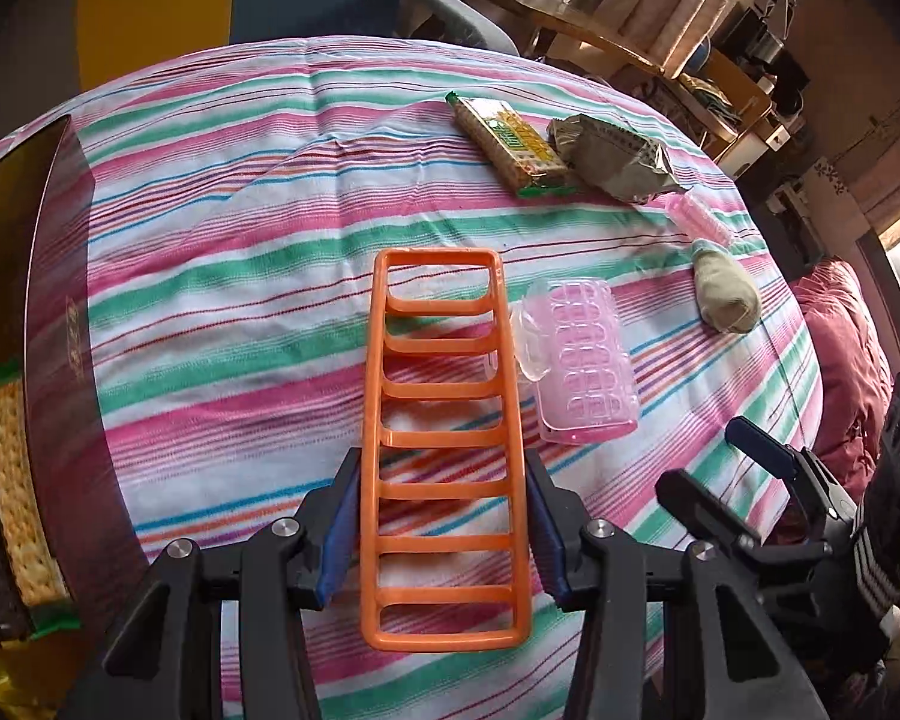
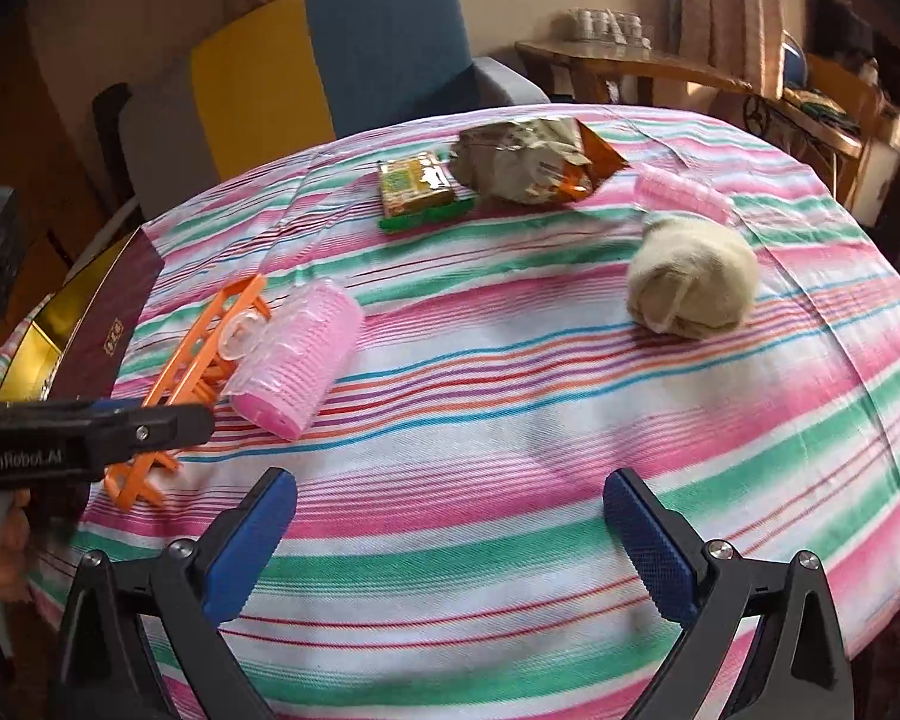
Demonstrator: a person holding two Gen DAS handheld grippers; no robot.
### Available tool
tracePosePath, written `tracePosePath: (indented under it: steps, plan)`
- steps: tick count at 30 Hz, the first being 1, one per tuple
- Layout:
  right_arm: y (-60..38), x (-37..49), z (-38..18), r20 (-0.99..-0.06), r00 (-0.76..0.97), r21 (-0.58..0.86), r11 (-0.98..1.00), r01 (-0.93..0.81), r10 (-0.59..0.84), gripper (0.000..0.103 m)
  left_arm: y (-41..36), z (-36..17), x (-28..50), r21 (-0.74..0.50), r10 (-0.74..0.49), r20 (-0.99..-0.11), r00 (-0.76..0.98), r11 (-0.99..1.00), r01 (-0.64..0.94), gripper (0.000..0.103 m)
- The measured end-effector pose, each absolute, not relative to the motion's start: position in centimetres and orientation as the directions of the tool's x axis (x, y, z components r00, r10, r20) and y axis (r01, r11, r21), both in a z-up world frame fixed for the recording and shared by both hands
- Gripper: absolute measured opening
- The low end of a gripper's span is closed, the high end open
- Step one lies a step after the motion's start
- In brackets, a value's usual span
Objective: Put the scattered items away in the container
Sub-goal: 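Hold the orange rack in the left tool while the right tool grasps the pink roller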
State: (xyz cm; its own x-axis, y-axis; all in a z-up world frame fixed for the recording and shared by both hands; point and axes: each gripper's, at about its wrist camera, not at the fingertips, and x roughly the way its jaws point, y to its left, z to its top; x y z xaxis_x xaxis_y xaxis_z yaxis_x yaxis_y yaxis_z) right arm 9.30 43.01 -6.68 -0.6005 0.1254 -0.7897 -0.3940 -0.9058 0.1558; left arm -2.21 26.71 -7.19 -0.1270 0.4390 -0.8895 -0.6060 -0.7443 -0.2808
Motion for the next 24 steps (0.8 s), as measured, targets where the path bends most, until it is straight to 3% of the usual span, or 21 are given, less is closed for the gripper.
tracePosePath:
  steps: [6, 12, 13, 15, 22, 24]
  plan:
    - [44.7, 10.2, -5.1, -0.803, -0.588, 0.226, -0.862, -0.455, 0.100, 0.103, 25.9, -7.1, -1.1, -0.259, 0.424, -0.889, -0.173, -0.777, -0.574, 0.050]
    - [42.7, 5.9, -3.8, -0.802, -0.594, 0.214, -0.898, -0.386, 0.064, 0.100, 25.0, -7.4, -0.6, -0.271, 0.448, -0.875, -0.184, -0.768, -0.580, 0.051]
    - [42.4, 5.2, -3.7, -0.807, -0.587, 0.207, -0.902, -0.379, 0.061, 0.097, 24.9, -7.5, -0.6, -0.276, 0.453, -0.872, -0.183, -0.766, -0.580, 0.051]
    - [42.0, 3.8, -4.0, -0.823, -0.567, 0.200, -0.911, -0.359, 0.043, 0.080, 24.7, -7.5, -0.7, -0.290, 0.465, -0.867, -0.179, -0.763, -0.578, 0.052]
    - [41.5, 1.8, -5.8, -0.863, -0.504, 0.178, -0.945, -0.276, -0.015, 0.062, 24.4, -7.7, -1.0, -0.336, 0.502, -0.850, -0.161, -0.750, -0.570, 0.055]
    - [41.4, 2.3, -5.6, -0.859, -0.513, 0.153, -0.952, -0.265, 0.005, 0.047, 24.6, -7.7, -0.9, -0.334, 0.503, -0.849, -0.161, -0.749, -0.573, 0.056]
